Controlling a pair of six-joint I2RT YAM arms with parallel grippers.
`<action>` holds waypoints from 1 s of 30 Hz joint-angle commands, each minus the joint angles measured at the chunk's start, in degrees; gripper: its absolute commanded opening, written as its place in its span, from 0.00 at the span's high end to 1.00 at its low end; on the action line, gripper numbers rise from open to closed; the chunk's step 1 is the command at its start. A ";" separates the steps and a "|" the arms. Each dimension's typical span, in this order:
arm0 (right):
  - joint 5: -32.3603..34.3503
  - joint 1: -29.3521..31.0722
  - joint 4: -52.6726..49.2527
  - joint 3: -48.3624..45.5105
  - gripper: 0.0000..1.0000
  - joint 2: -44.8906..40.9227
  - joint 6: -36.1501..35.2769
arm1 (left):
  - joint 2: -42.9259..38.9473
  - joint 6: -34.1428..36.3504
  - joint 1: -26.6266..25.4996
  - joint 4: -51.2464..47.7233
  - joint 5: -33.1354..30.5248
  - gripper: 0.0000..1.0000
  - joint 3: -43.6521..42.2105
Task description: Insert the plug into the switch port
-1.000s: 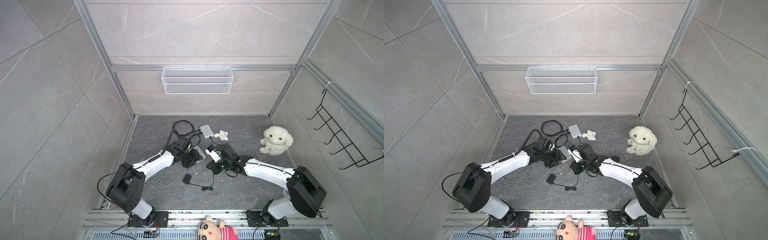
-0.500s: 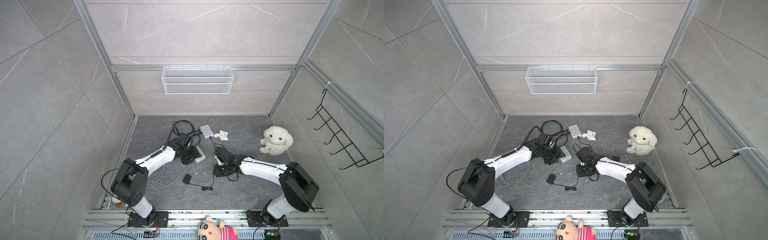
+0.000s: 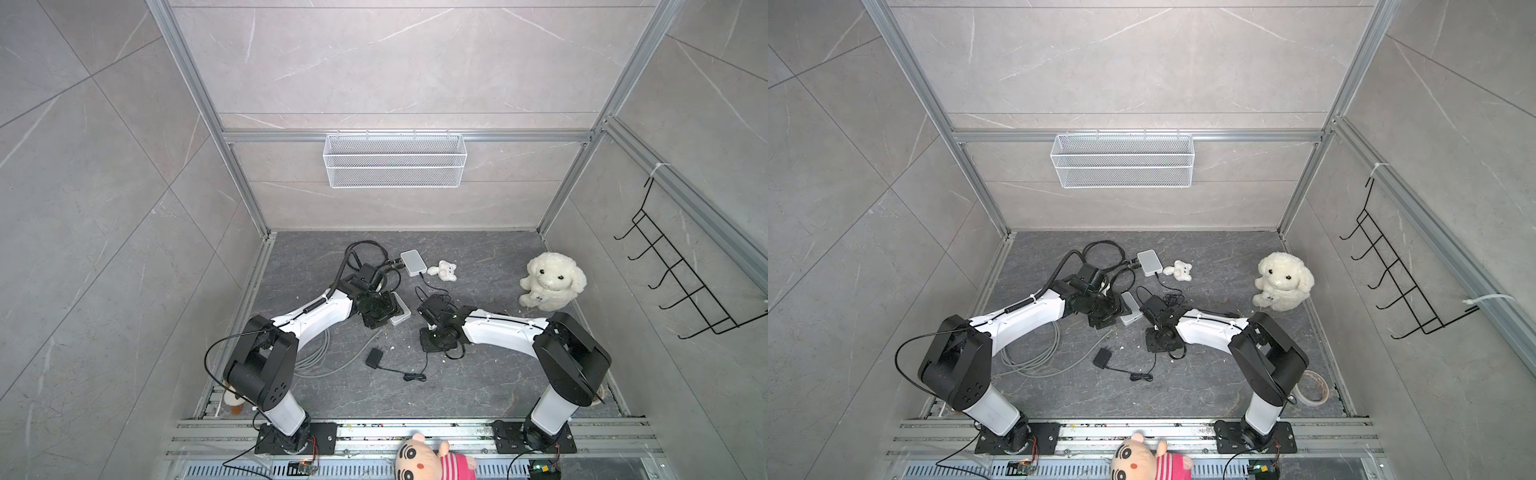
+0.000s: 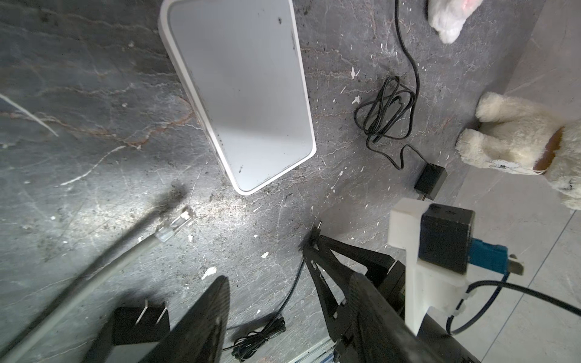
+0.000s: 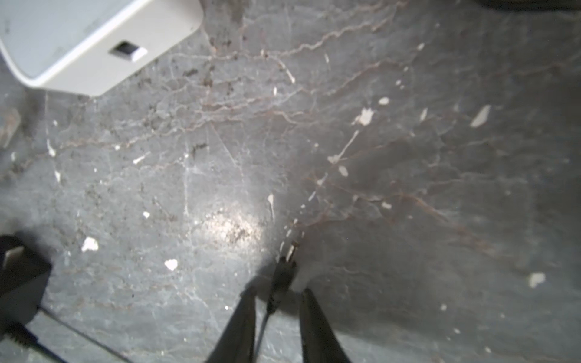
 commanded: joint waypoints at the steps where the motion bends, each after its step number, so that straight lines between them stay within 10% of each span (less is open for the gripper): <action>1: 1.88 0.97 -6.21 0.60 0.81 3.34 -1.27 | -0.66 2.27 0.51 -1.71 0.89 0.37 1.31; 12: 8.68 1.67 -1.05 -5.91 0.95 1.92 -11.64 | -2.28 2.67 1.12 -2.32 0.59 0.36 -0.57; 23: -9.68 1.12 20.70 -11.42 0.95 -13.10 -21.45 | -3.22 -14.46 0.90 18.42 8.48 0.36 -11.48; 30: -3.55 0.26 9.86 -6.92 0.75 -10.43 -15.20 | -3.07 -12.04 0.85 13.66 4.45 0.37 -9.26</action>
